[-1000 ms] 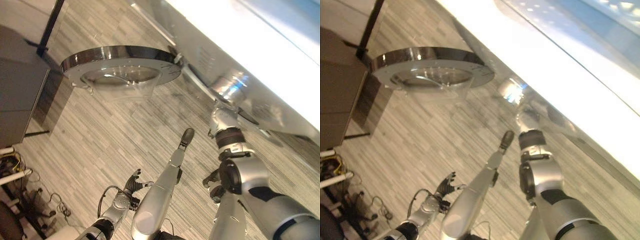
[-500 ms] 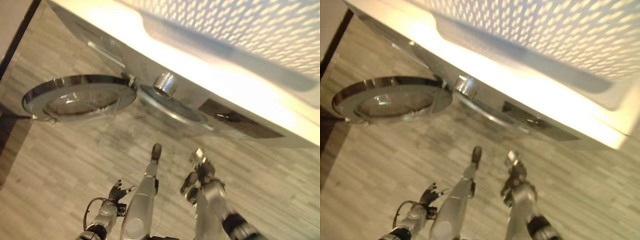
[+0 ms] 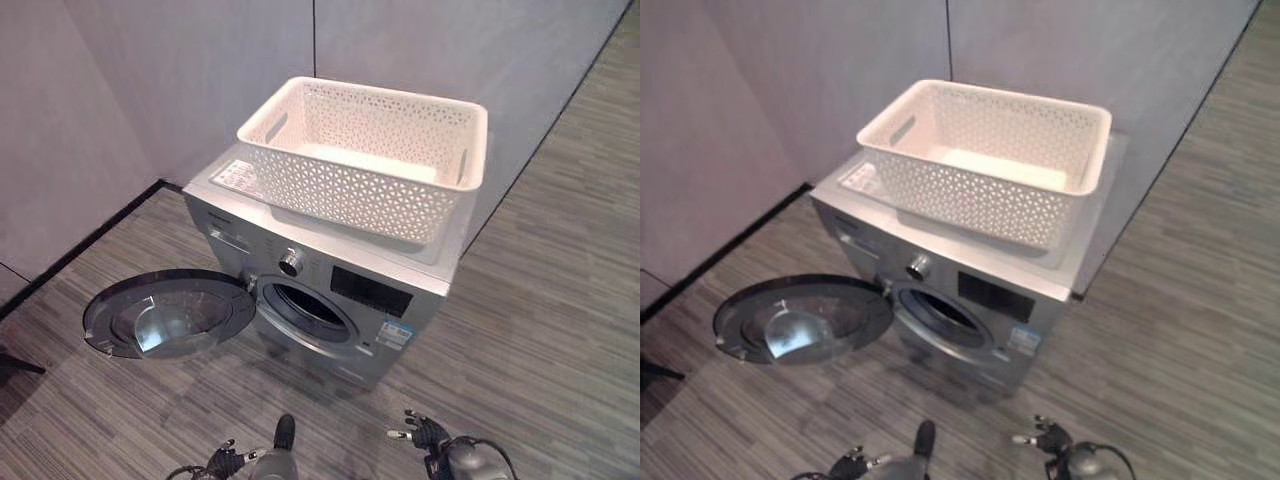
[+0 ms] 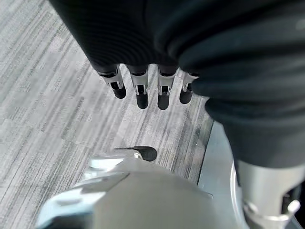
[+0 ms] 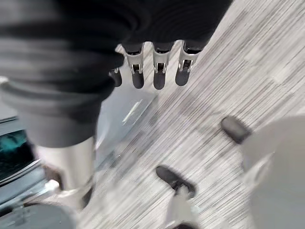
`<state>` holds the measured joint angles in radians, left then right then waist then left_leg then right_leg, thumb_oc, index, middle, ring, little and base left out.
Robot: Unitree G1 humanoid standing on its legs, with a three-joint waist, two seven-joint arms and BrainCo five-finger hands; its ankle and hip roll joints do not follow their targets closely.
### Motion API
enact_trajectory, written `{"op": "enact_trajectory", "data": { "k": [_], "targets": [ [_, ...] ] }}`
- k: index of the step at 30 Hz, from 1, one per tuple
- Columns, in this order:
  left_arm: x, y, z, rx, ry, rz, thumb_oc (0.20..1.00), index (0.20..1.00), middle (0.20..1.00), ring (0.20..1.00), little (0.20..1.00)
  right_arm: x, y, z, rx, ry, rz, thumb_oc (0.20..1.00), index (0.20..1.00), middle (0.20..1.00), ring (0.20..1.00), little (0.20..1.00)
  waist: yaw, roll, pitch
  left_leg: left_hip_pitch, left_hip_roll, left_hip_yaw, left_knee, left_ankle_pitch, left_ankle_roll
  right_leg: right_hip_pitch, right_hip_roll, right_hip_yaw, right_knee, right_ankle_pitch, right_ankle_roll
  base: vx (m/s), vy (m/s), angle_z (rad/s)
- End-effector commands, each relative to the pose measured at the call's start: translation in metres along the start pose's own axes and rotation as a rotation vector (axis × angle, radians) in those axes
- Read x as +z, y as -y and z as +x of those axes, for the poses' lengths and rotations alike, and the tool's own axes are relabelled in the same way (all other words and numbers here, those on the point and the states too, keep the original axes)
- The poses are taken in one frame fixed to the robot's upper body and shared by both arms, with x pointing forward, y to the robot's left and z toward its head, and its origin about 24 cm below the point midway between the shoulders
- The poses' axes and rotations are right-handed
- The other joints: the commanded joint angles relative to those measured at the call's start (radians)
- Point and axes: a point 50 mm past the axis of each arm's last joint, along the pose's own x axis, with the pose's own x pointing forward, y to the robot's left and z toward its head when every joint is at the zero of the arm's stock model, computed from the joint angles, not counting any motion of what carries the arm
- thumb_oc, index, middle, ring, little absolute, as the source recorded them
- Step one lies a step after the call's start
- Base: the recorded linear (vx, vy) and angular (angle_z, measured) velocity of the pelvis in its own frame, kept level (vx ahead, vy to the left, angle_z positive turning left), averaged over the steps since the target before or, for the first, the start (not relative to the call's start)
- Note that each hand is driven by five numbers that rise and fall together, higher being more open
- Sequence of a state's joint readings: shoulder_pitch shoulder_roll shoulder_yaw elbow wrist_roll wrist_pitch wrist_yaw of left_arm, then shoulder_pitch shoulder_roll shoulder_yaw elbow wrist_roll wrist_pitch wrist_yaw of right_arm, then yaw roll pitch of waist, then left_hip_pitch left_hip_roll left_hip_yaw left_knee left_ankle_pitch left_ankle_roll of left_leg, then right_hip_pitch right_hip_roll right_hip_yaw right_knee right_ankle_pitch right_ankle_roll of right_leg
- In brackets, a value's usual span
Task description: Grab the laundry basket,head to the washer,open it,put in the laundry and shut it.
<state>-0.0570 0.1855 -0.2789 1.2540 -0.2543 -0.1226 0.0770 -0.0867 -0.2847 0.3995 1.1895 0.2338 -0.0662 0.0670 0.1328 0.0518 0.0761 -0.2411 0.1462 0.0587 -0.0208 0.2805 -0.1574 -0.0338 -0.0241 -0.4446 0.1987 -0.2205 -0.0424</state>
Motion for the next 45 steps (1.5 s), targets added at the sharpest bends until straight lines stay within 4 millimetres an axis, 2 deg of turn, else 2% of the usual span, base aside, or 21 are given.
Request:
{"op": "enact_trajectory", "data": {
  "k": [1, 3, 4, 7, 9, 10, 12, 16, 17, 19, 20, 21, 26, 27, 29, 35, 37, 41, 43, 44, 45],
  "targets": [
    [0.073, -0.018, 0.004, 0.102, 0.261, -0.026, 1.0, 1.0, 1.0, 1.0, 1.0, 0.011, 0.024, -0.001, -0.114, 0.014, -0.034, 1.0, 1.0, 1.0, 1.0, 1.0, -0.023, -0.055, 0.066, 0.048, 0.079, 0.113, 0.037, -0.071, -0.003, 0.143, -0.082, 0.007, -0.235, 0.065, 0.102, -0.17, 0.067, 0.26],
    [0.099, -0.038, -0.005, 0.161, 0.395, -0.056, 1.0, 1.0, 1.0, 1.0, 1.0, -0.003, 0.037, -0.004, -0.164, -0.042, -0.005, 1.0, 1.0, 1.0, 1.0, 1.0, -0.018, -0.04, 0.055, 0.076, 0.085, 0.028, 0.1, -0.084, 0.014, 0.119, -0.1, 0.014, -0.229, 0.102, 0.102, -0.11, 0.114, 0.29],
    [0.099, -0.038, -0.005, 0.161, 0.394, -0.056, 1.0, 1.0, 1.0, 1.0, 1.0, -0.003, 0.037, -0.004, -0.164, -0.042, -0.005, 1.0, 1.0, 1.0, 1.0, 1.0, -0.019, -0.039, 0.056, 0.076, 0.085, 0.027, 0.101, -0.085, 0.014, 0.12, -0.1, 0.013, -0.229, 0.101, 0.102, 0.02, 0.078, 0.19],
    [0.119, -0.076, -0.026, 0.263, 0.544, -0.144, 1.0, 1.0, 1.0, 1.0, 1.0, -0.025, 0.051, -0.012, -0.224, -0.122, 0.05, 1.0, 1.0, 1.0, 1.0, 1.0, -0.031, -0.012, 0.031, 0.145, 0.11, -0.063, 0.119, -0.087, 0.002, 0.118, -0.11, 0.048, -0.232, 0.109, 0.116, 0.05, 0.142, -0.01],
    [0.124, -0.102, -0.035, 0.346, 0.58, -0.186, 1.0, 1.0, 1.0, 1.0, 1.0, -0.041, 0.056, -0.018, -0.252, -0.168, 0.102, 1.0, 1.0, 1.0, 1.0, 1.0, -0.054, 0.01, 0.016, 0.178, 0.145, -0.058, 0.083, -0.05, -0.014, 0.125, -0.118, 0.052, -0.237, 0.112, 0.128, 0.1, 0.208, -0.2],
    [0.137, -0.126, -0.044, 0.426, 0.615, -0.157, 1.0, 1.0, 1.0, 1.0, 1.0, -0.053, 0.061, -0.023, -0.281, -0.199, 0.139, 1.0, 1.0, 1.0, 1.0, 1.0, -0.073, 0.024, 0.007, 0.19, 0.156, -0.033, 0.049, -0.04, -0.021, 0.134, -0.119, 0.049, -0.239, 0.113, 0.135, 0.09, 0.159, 0.16],
    [0.147, -0.138, -0.05, 0.464, 0.642, -0.132, 1.0, 1.0, 1.0, 1.0, 1.0, -0.057, 0.065, -0.025, -0.297, -0.211, 0.148, 1.0, 1.0, 1.0, 1.0, 1.0, -0.08, 0.032, 0.005, 0.197, 0.159, -0.018, 0.032, -0.043, -0.026, 0.14, -0.12, 0.045, -0.243, 0.115, 0.139, 0.07, 0.122, 0.08],
    [0.18, -0.199, -0.067, 0.658, 0.619, -0.032, 1.0, 1.0, 1.0, 1.0, 1.0, -0.062, 0.07, -0.029, -0.3, -0.229, 0.122, 1.0, 1.0, 1.0, 1.0, 1.0, -0.115, 0.044, 0.015, 0.229, 0.142, 0.038, -0.015, -0.094, -0.034, 0.149, -0.135, 0.054, -0.248, 0.14, 0.155, 0.1, 0.166, 0.12],
    [0.193, -0.228, -0.078, 0.742, 0.57, -0.01, 1.0, 1.0, 1.0, 1.0, 1.0, -0.057, 0.072, -0.027, -0.298, -0.214, 0.107, 1.0, 1.0, 1.0, 1.0, 1.0, -0.132, 0.038, 0.028, 0.235, 0.126, 0.061, -0.036, -0.131, -0.029, 0.139, -0.151, 0.063, -0.248, 0.159, 0.166, 0.06, 0.153, -0.08],
    [0.2, -0.239, -0.085, 0.769, 0.56, -0.004, 1.0, 1.0, 1.0, 1.0, 1.0, -0.054, 0.072, -0.026, -0.297, -0.205, 0.097, 1.0, 1.0, 1.0, 1.0, 1.0, -0.138, 0.035, 0.033, 0.236, 0.12, 0.067, -0.044, -0.14, -0.027, 0.128, -0.156, 0.069, -0.246, 0.167, 0.171, -0.02, 0.154, -0.1],
    [0.222, -0.254, -0.098, 0.804, 0.56, 0.003, 1.0, 1.0, 1.0, 1.0, 1.0, -0.043, 0.073, -0.023, -0.296, -0.176, 0.066, 1.0, 1.0, 1.0, 1.0, 1.0, -0.154, 0.028, 0.056, 0.222, 0.105, 0.077, -0.053, -0.159, -0.022, 0.085, -0.172, 0.084, -0.244, 0.197, 0.187, -0.07, 0.157, 0.0],
    [0.223, -0.254, -0.099, 0.804, 0.562, 0.005, 1.0, 1.0, 1.0, 1.0, 1.0, -0.043, 0.073, -0.023, -0.296, -0.175, 0.068, 1.0, 1.0, 1.0, 1.0, 1.0, -0.152, 0.026, 0.056, 0.222, 0.104, 0.078, -0.053, -0.159, -0.021, 0.084, -0.172, 0.084, -0.243, 0.197, 0.187, -0.14, 0.159, -0.06],
    [0.279, -0.268, -0.136, 0.843, 0.618, 0.083, 1.0, 1.0, 1.0, 1.0, 1.0, -0.006, 0.073, -0.014, -0.273, -0.069, -0.03, 1.0, 1.0, 1.0, 1.0, 1.0, -0.168, -0.009, 0.133, 0.148, 0.077, 0.093, -0.051, -0.179, 0.001, -0.039, -0.21, 0.125, -0.231, 0.258, 0.211, -0.14, 0.149, -0.18],
    [0.298, -0.271, -0.15, 0.867, 0.64, 0.104, 1.0, 1.0, 1.0, 1.0, 1.0, 0.007, 0.072, -0.011, -0.269, -0.027, -0.016, 1.0, 1.0, 1.0, 1.0, 1.0, -0.172, -0.032, 0.159, 0.105, 0.069, 0.09, -0.042, -0.179, 0.008, -0.08, -0.223, 0.135, -0.227, 0.276, 0.217, -0.12, 0.113, -0.15],
    [0.311, -0.274, -0.164, 0.902, 0.637, 0.161, 1.0, 1.0, 1.0, 1.0, 1.0, 0.019, 0.07, -0.009, -0.258, 0.018, -0.003, 1.0, 1.0, 1.0, 1.0, 1.0, -0.182, -0.059, 0.183, 0.055, 0.063, 0.086, -0.024, -0.181, 0.014, -0.121, -0.235, 0.147, -0.23, 0.301, 0.224, -0.09, 0.105, -0.11],
    [0.323, -0.289, -0.193, 0.965, 0.6, 0.173, 1.0, 1.0, 1.0, 1.0, 1.0, 0.053, 0.066, -0.006, -0.238, 0.118, -0.019, 1.0, 1.0, 1.0, 1.0, 1.0, -0.198, -0.119, 0.219, -0.079, 0.039, 0.068, 0.057, -0.226, 0.02, -0.196, -0.256, 0.177, -0.268, 0.349, 0.256, -0.02, 0.085, 0.02],
    [0.314, -0.31, -0.214, 1.059, 0.537, 0.174, 1.0, 1.0, 1.0, 1.0, 1.0, 0.083, 0.064, -0.007, -0.225, 0.224, -0.024, 1.0, 1.0, 1.0, 1.0, 1.0, -0.21, -0.158, 0.236, -0.143, 0.031, 0.07, 0.103, -0.242, 0.027, -0.24, -0.259, 0.195, -0.276, 0.374, 0.266, -0.03, 0.08, 0.02],
    [0.299, -0.332, -0.236, 1.155, 0.467, 0.172, 1.0, 1.0, 1.0, 1.0, 1.0, 0.114, 0.056, -0.013, -0.189, 0.368, -0.045, 1.0, 1.0, 1.0, 1.0, 1.0, -0.228, -0.207, 0.243, -0.194, 0.041, 0.076, 0.142, -0.259, 0.029, -0.28, -0.254, 0.213, -0.277, 0.397, 0.277, -0.02, 0.027, -0.14],
    [0.291, -0.337, -0.238, 1.173, 0.439, 0.183, 1.0, 1.0, 1.0, 1.0, 1.0, 0.131, 0.053, -0.02, -0.17, 0.461, -0.041, 1.0, 1.0, 1.0, 1.0, 1.0, -0.244, -0.233, 0.247, -0.223, 0.049, 0.074, 0.167, -0.271, 0.03, -0.302, -0.252, 0.221, -0.277, 0.409, 0.281, -0.02, 0.011, -0.18],
    [0.282, -0.333, -0.22, 1.096, 0.427, 0.143, 1.0, 1.0, 1.0, 1.0, 1.0, 0.137, 0.047, -0.023, -0.151, 0.499, -0.038, 1.0, 1.0, 1.0, 1.0, 1.0, -0.25, -0.247, 0.247, -0.239, 0.051, 0.075, 0.18, -0.28, 0.032, -0.314, -0.251, 0.225, -0.277, 0.411, 0.281, -0.02, 0.027, -0.14],
    [0.281, -0.333, -0.219, 1.095, 0.426, 0.141, 1.0, 1.0, 1.0, 1.0, 1.0, 0.137, 0.048, -0.023, -0.151, 0.497, -0.04, 1.0, 1.0, 1.0, 1.0, 1.0, -0.252, -0.245, 0.245, -0.241, 0.051, 0.075, 0.181, -0.281, 0.032, -0.315, -0.251, 0.225, -0.277, 0.411, 0.281, 0.0, 0.031, -0.02]
  ]
}}
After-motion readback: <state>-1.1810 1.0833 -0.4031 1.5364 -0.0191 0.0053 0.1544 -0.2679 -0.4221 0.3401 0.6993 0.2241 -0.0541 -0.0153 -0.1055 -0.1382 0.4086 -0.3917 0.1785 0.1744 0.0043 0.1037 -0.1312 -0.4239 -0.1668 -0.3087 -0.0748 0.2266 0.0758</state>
